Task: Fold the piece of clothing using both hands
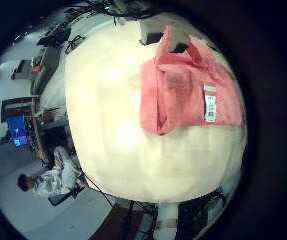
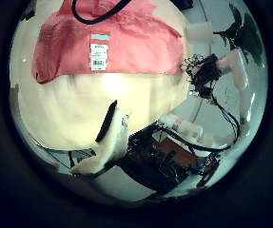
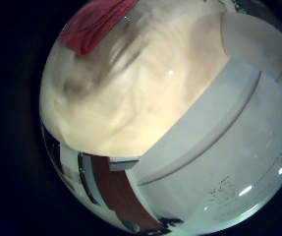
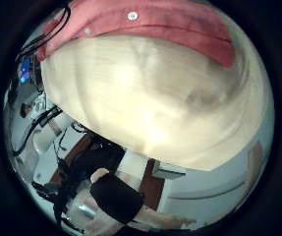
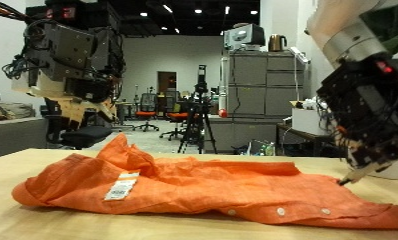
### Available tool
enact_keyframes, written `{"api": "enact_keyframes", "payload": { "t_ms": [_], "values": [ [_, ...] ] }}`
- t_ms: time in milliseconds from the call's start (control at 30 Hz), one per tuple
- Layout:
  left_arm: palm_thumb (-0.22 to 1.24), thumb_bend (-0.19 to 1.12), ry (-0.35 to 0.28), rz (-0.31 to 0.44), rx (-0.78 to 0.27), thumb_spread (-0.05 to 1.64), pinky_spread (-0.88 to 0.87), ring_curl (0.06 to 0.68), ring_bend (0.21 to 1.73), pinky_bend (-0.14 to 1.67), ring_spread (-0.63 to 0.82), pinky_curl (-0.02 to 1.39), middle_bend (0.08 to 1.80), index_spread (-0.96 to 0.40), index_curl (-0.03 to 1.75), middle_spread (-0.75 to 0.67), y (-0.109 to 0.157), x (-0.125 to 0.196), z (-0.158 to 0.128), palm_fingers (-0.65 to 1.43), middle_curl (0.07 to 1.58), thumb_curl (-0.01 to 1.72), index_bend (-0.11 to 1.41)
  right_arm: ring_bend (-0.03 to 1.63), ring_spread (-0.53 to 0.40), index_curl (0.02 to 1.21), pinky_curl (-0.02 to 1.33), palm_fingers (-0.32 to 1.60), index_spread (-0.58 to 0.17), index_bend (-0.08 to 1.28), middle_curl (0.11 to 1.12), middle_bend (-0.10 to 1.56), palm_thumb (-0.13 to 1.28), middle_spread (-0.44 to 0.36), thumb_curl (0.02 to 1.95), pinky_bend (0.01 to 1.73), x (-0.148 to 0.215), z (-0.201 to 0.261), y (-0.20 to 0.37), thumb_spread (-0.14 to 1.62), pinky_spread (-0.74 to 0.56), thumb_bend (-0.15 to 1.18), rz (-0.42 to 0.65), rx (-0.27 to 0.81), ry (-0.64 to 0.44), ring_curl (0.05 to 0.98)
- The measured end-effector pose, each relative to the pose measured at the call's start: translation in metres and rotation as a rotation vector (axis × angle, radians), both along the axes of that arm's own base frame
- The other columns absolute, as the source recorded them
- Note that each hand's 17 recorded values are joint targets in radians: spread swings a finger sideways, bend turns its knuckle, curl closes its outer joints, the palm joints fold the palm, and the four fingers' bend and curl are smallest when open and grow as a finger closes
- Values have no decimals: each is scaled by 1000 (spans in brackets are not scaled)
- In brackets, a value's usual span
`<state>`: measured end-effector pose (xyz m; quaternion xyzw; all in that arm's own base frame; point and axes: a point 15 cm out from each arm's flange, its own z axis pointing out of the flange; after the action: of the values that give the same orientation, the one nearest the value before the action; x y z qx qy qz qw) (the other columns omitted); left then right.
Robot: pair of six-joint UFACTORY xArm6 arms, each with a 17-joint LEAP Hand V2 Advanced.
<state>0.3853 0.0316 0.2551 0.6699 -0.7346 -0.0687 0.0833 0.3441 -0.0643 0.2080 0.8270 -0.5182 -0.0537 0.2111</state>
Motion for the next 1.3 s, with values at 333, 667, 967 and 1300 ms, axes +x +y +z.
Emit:
{"api": "enact_keyframes", "payload": {
  "t_ms": [333,667,967,1300],
  "values": [
    [389,-14,-9,-5,0,1252,452,236,471,275,474,322,189,109,312,214,-2,-4,7,52,325,270,165,239,106,292,303,155,-371,137,327,219,248,-76,257,270,25,-1,-24,1220,280,15,-30,9,-20,237],
    [396,-14,14,-1,-1,1247,452,232,470,276,475,321,189,109,311,210,-1,-12,-2,51,325,273,165,260,107,267,314,135,-374,154,334,204,377,-56,289,297,56,-36,-25,1129,267,-14,-4,28,-62,250],
    [408,-12,15,-6,-1,1250,452,227,471,276,475,321,189,109,311,216,-3,-11,-3,52,324,274,165,275,100,269,312,179,-364,157,343,210,498,-63,318,287,69,-66,-25,1048,259,-19,5,36,-73,256],
    [422,-12,17,-9,-1,1253,451,223,467,270,475,320,187,110,315,215,-5,-8,-3,57,326,273,169,425,-23,268,294,439,-362,172,359,269,613,-104,345,276,69,-82,-32,941,162,-19,70,-31,-23,280]
  ]
}}
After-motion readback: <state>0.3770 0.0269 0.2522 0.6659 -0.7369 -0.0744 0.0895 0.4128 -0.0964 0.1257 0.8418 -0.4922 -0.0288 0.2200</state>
